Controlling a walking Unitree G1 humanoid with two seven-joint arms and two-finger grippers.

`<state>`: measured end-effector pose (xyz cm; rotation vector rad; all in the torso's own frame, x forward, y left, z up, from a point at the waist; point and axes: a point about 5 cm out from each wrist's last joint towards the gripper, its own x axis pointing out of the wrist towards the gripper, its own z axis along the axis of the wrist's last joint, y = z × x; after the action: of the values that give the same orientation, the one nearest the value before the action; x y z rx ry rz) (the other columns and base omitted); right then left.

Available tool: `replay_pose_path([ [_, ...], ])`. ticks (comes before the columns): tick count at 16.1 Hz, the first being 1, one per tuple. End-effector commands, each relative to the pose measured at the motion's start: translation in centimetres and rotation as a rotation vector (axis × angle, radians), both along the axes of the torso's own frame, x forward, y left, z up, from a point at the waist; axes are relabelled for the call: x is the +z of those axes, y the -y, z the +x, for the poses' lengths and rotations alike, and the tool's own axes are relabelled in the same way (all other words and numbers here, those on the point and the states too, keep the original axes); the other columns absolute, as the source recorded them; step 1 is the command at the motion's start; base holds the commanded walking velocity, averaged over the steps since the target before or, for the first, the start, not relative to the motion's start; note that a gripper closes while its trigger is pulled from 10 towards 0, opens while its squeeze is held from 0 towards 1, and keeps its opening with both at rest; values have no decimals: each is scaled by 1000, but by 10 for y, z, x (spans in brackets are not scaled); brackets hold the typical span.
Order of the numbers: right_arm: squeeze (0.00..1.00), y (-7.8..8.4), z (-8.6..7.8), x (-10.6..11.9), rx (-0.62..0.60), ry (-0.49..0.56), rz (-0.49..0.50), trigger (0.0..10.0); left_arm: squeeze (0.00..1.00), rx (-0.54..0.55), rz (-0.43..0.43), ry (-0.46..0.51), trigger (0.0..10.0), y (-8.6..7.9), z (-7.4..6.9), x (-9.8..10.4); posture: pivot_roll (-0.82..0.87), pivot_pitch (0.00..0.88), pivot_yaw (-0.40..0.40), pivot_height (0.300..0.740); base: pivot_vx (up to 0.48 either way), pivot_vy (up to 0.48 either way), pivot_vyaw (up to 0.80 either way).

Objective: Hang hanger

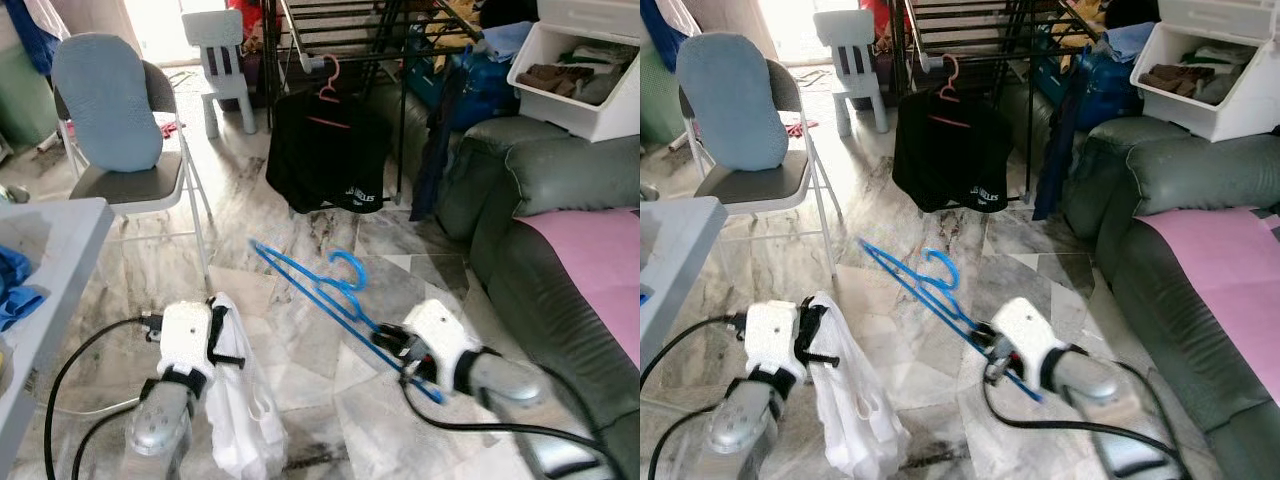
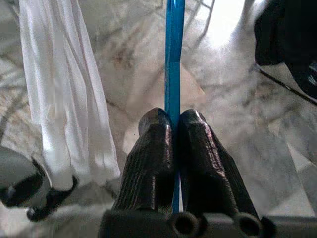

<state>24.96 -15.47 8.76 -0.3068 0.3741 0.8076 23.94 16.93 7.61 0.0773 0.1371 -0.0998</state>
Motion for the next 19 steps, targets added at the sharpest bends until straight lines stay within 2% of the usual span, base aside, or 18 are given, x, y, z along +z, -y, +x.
replay_pose_path([
  [1, 0, 6, -7, 9, 79, 0, -24, 10000, 0, -19, -32, -14, 10000, 3, 11, 5, -108, 0, 53, 740, 0, 0, 0],
  [3, 0, 13, -12, 12, 130, -29, -47, 10000, 0, -109, -8, 24, 10000, 15, 21, 11, -115, 0, 64, 740, 0, 0, 0],
  [5, 0, 14, -16, 16, 152, -60, -35, 10000, 0, -120, -31, 30, 10000, 17, 25, 15, -121, 0, 74, 740, 0, 0, 0],
  [7, 0, 13, -29, 18, 224, -108, -20, 10000, 0, -138, 1, 18, 10000, 15, 24, 14, -111, 0, 80, 740, 0, 0, 0],
  [10, 0, 25, -37, 22, 265, -147, -76, 10000, 0, -112, 47, -6, 10000, 7, 29, 11, -113, 0, 87, 740, 0, 0, 0],
  [12, 0, 42, -33, 31, 245, -153, -132, 10000, 0, -43, 142, -108, 10000, -2, 37, 0, -119, 0, 93, 740, 0, 0, 0],
  [13, 0, 50, -33, 35, 255, -167, -166, 10000, 0, -1, 109, -127, 10000, -5, 43, 0, -123, 0, 100, 740, 0, 0, 0],
  [15, 0, 54, -36, 35, 281, -190, -198, 10000, 0, -3, 77, -124, 10000, -2, 48, 3, -122, 0, 110, 740, 0, 0, 0],
  [17, 0, 52, -38, 34, 295, -203, -209, 10000, 0, -10, 67, -123, 10000, 3, 52, 7, -120, 0, 121, 740, 0, 0, 0],
  [19, 0, 45, -35, 30, 268, -172, -181, 10000, 0, -43, 26, -122, 10000, 9, 54, 9, -119, 0, 126, 740, 0, 0, 0],
])
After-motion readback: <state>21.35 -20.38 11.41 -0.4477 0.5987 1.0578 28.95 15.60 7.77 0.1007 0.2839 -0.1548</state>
